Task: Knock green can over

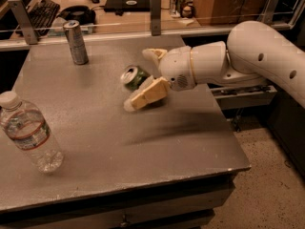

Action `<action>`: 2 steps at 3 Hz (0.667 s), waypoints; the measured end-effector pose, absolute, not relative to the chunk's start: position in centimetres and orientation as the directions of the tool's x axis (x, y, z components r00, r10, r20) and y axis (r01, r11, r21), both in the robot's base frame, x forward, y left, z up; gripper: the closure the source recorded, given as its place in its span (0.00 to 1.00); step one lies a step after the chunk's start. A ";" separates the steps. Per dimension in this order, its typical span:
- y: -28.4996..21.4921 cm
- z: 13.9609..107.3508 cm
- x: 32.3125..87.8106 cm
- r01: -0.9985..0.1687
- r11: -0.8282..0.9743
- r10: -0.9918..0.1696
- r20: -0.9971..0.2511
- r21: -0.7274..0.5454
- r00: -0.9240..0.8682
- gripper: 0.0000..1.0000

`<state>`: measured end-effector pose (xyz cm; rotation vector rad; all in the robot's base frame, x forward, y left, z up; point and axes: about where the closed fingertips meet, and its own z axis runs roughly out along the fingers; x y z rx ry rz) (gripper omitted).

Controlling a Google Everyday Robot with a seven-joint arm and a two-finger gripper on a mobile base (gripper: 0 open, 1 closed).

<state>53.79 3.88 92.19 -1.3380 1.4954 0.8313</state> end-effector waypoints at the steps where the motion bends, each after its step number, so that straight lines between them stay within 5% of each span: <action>1: 6.7 93.4 53.2 -0.986 0.144 -0.312 -0.949 -0.085 0.036 0.00; 2: 8.5 93.6 52.7 -0.990 0.123 -0.298 -0.954 -0.069 0.029 0.00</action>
Offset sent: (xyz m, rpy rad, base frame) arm -0.0128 0.0599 0.0147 0.0679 0.0361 0.0710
